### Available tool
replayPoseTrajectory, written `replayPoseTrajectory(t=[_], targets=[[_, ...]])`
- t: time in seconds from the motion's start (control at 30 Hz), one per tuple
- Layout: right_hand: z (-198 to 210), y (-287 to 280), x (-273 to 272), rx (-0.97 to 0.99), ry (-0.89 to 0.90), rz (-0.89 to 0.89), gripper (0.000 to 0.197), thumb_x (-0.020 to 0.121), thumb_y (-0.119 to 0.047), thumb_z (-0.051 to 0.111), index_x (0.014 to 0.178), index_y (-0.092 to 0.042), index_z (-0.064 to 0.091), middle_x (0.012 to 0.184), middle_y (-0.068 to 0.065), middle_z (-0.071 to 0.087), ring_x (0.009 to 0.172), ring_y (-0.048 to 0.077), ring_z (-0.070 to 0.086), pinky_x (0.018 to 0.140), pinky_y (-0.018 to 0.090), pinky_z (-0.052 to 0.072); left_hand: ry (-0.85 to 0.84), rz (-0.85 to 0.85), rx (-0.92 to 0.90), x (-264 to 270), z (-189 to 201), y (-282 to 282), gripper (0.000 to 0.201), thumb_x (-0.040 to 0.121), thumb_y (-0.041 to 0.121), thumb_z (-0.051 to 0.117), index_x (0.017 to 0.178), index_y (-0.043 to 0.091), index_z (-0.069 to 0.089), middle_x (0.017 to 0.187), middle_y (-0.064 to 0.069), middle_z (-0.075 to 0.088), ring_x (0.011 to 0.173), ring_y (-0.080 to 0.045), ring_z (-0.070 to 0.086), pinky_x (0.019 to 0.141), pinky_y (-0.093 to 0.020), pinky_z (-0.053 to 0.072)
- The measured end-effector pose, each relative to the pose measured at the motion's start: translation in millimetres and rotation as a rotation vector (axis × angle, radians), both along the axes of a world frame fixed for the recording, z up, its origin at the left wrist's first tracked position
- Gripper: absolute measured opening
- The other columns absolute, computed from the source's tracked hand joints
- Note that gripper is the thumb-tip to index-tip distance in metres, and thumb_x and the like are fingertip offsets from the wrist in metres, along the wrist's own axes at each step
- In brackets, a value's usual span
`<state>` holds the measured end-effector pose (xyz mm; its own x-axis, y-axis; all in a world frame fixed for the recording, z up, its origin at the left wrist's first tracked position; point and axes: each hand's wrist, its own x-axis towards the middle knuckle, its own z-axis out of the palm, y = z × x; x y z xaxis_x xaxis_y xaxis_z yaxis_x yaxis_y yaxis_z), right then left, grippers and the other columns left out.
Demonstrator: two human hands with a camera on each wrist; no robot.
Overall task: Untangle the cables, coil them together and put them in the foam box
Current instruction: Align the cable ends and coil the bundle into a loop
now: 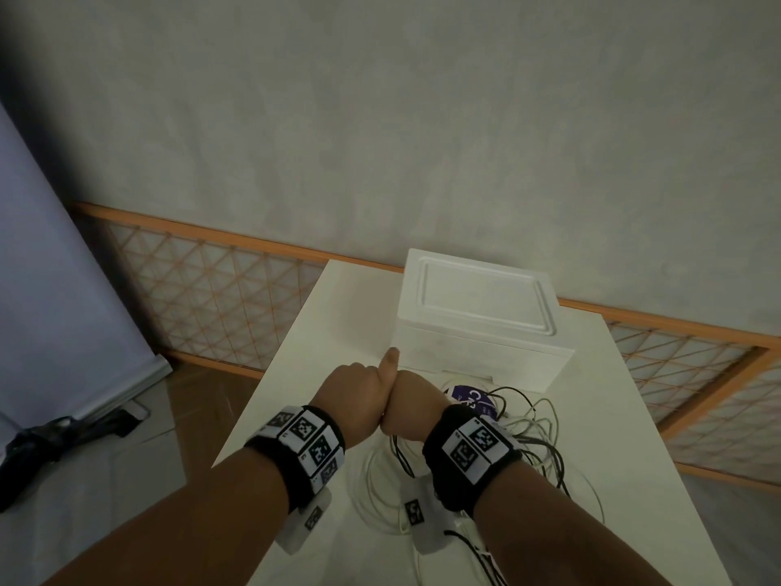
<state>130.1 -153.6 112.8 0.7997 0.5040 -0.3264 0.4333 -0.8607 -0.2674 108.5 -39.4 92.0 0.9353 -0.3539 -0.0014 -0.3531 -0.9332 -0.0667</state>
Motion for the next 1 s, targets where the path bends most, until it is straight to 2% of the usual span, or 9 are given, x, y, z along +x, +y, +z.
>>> replayPoseTrajectory(t=[0.1,0.17,0.3,0.4,0.5,0.6,0.67,0.77,1.0], targets=[[2.2,-2.5,-1.1,0.164,0.053,-0.069,0.029,0.075,-0.004,0.061,0.056,-0.012,0.041,0.060,0.001,0.044,0.055,0.013,0.040,0.050,0.022,0.029,-0.001,0.002,0.022,2.5,3.3,7.2,0.039,0.088,0.018,0.046,0.127,0.013,0.046,0.105,-0.006,0.064,0.091,-0.026,0.060,0.069,-0.032,0.038],[1.7,-8.5,-4.0,0.135,-0.003,-0.085,0.015,0.082,-0.020,0.062,0.074,-0.010,0.053,0.073,0.001,0.051,0.067,0.017,0.050,0.058,0.025,0.036,0.020,0.034,0.010,5.0,8.0,17.1,0.024,0.088,0.018,0.045,0.109,0.016,0.055,0.103,-0.005,0.063,0.091,-0.026,0.059,0.067,-0.031,0.037],[-10.5,-26.0,-9.6,-0.004,-0.152,-0.109,0.034,0.094,-0.045,0.044,0.099,-0.014,0.056,0.097,0.004,0.061,0.085,0.022,0.057,0.070,0.033,0.042,0.077,0.145,0.008,9.6,15.2,39.7,0.014,0.090,0.020,0.044,0.095,0.020,0.056,0.098,-0.002,0.063,0.083,-0.022,0.055,0.068,-0.032,0.040],[-11.5,-25.6,-13.4,-0.054,-0.213,-0.025,0.030,0.096,-0.036,0.039,0.102,-0.012,0.056,0.101,0.006,0.062,0.091,0.026,0.059,0.073,0.035,0.044,0.165,0.133,0.137,8.1,18.8,40.0,0.025,0.087,0.030,0.055,0.110,0.022,0.058,0.114,0.000,0.060,0.111,-0.023,0.052,0.107,-0.047,0.032],[-6.0,-20.9,-9.3,-0.110,-0.226,0.028,0.029,0.095,-0.030,0.040,0.102,-0.010,0.058,0.102,0.008,0.063,0.092,0.027,0.060,0.068,0.033,0.042,0.183,-0.026,0.151,8.8,27.9,21.5,0.076,0.069,0.042,0.076,0.134,0.019,0.044,0.137,-0.003,0.048,0.139,-0.030,0.030,0.114,-0.059,0.013],[4.1,-15.4,-6.6,-0.172,-0.251,0.123,0.024,0.094,-0.015,0.040,0.102,-0.005,0.060,0.102,0.009,0.064,0.092,0.027,0.061,0.064,0.031,0.035,0.232,-0.047,-0.197,6.3,27.7,2.3,0.063,0.074,0.029,0.074,0.127,0.014,0.043,0.105,-0.005,0.064,0.089,-0.022,0.061,0.080,-0.035,0.048],[9.3,-15.7,-5.7,-0.210,-0.298,0.149,0.022,0.093,-0.010,0.040,0.101,-0.003,0.060,0.091,0.008,0.061,0.084,0.027,0.060,0.056,0.029,0.033,0.264,0.020,-0.325,5.1,24.6,-2.8,0.043,0.082,0.023,0.065,0.118,0.012,0.044,0.091,-0.008,0.064,0.061,-0.015,0.051,0.054,-0.026,0.040],[10.9,-21.4,-10.2,-0.146,-0.357,0.092,0.019,0.091,-0.014,0.043,0.093,-0.005,0.059,0.076,0.004,0.052,0.070,0.026,0.054,0.047,0.026,0.024,0.176,-0.007,-0.270,5.4,24.1,-3.4,0.033,0.084,0.022,0.058,0.112,0.011,0.045,0.087,-0.009,0.064,0.071,-0.026,0.057,0.059,-0.031,0.041],[-2.2,-38.2,-12.4,0.192,-0.237,-0.234,0.025,0.085,-0.041,0.057,0.071,-0.022,0.049,0.071,-0.005,0.051,0.073,0.018,0.051,0.061,0.030,0.036,0.053,-0.096,0.038,14.8,37.0,0.0,0.025,0.087,0.040,0.053,0.088,0.016,0.057,0.087,-0.004,0.066,0.077,-0.025,0.062,0.061,-0.028,0.038]])
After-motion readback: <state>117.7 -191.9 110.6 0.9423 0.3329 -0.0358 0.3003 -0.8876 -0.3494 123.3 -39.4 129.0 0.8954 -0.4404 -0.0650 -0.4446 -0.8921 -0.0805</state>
